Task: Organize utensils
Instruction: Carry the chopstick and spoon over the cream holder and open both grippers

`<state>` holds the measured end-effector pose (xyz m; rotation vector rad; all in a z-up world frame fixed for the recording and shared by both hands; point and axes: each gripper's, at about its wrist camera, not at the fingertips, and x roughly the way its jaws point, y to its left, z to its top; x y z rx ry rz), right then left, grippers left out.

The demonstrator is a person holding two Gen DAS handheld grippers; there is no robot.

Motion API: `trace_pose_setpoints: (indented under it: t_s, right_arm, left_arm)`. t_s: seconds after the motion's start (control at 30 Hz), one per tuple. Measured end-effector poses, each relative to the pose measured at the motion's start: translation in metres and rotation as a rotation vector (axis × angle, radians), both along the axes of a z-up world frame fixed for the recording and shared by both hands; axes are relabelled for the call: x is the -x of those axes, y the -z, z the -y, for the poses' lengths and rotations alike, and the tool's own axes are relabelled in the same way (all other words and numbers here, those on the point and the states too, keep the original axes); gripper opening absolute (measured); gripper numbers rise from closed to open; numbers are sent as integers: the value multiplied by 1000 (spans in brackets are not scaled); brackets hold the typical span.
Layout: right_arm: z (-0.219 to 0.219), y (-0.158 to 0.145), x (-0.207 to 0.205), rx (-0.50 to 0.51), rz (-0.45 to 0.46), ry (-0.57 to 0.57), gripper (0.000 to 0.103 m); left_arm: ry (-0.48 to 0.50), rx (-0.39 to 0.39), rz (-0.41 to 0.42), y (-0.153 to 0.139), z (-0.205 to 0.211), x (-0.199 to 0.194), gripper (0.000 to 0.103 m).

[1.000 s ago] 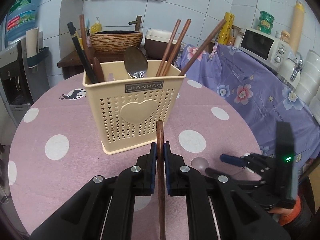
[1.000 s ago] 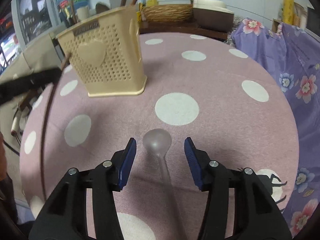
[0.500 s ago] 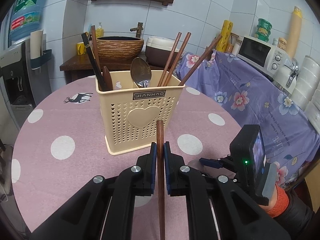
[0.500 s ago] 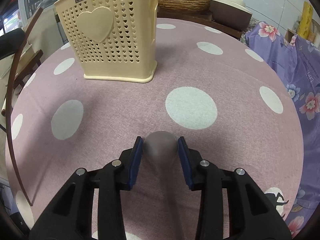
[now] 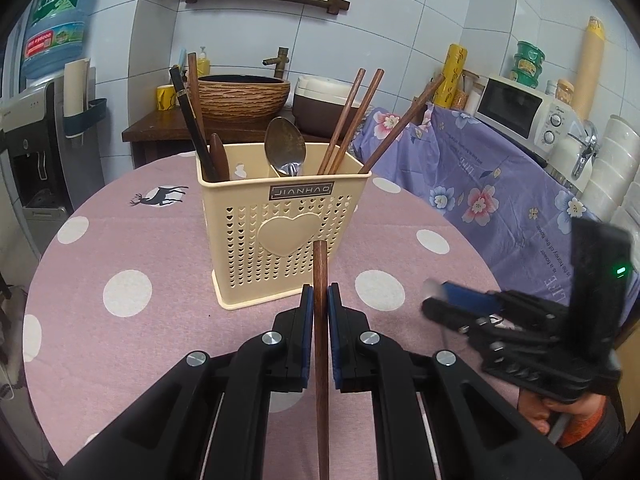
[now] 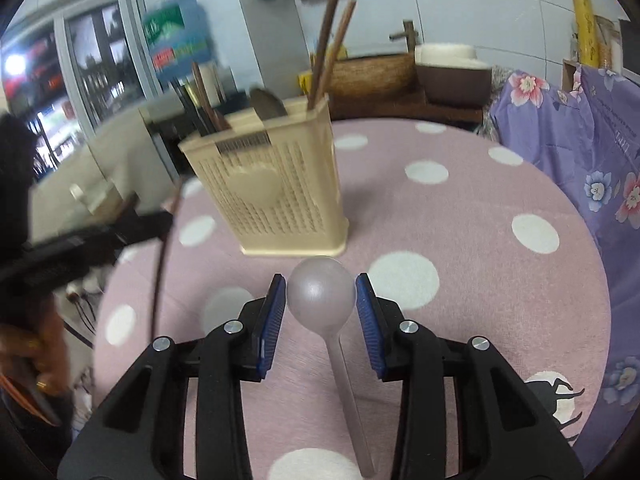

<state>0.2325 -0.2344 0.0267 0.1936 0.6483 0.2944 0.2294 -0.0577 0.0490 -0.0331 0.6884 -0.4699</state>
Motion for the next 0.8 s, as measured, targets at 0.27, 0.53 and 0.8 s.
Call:
trace_pose_setpoints:
  t_s: [0.27,0.53,0.8]
  right_arm:
    - [1,-18,15,-42,51,12,37]
    - [5,-26,22,-126,88,-3,37]
    - [-5,-28,21,-152,97,-17,37]
  left_arm:
    - [-8,13,26,-7,-4,7,9]
    - [1,57,71,-23,-13,20,8]
    - [8,95,106,-37,-20,23,8]
